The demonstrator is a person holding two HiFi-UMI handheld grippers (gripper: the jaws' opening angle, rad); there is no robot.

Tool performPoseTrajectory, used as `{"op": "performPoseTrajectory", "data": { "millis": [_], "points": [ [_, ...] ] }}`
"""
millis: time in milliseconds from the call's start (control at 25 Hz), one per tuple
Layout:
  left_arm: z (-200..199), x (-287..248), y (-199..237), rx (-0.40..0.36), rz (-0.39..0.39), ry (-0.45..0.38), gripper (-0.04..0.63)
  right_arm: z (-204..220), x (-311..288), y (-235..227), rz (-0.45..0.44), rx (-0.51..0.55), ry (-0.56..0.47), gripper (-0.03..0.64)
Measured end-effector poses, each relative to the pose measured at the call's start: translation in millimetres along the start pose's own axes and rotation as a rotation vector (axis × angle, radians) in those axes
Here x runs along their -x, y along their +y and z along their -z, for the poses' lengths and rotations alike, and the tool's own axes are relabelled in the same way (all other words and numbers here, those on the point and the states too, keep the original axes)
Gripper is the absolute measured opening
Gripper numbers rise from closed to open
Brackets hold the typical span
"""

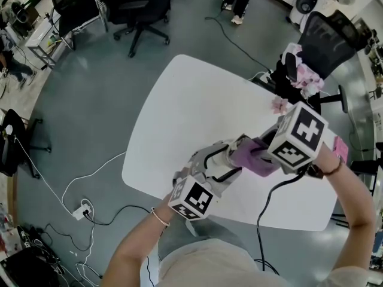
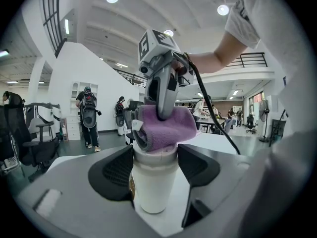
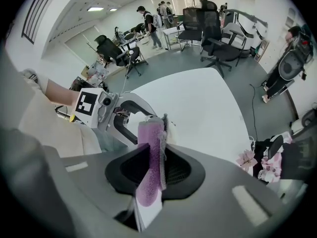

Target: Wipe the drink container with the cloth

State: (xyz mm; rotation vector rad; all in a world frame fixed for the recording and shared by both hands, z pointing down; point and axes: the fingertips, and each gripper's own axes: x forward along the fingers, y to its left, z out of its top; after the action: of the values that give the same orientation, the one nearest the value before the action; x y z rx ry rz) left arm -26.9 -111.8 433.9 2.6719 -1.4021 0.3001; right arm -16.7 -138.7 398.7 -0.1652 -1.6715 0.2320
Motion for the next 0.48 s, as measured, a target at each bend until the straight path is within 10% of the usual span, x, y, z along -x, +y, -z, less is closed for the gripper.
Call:
{"op": "performPoseTrajectory", "data": {
  "millis": [480],
  "points": [
    [1, 2, 0, -0.001, -0.001, 0.002, 0.284, 2, 9, -17, 0.053, -0.109, -0.043, 0.072]
  ]
}}
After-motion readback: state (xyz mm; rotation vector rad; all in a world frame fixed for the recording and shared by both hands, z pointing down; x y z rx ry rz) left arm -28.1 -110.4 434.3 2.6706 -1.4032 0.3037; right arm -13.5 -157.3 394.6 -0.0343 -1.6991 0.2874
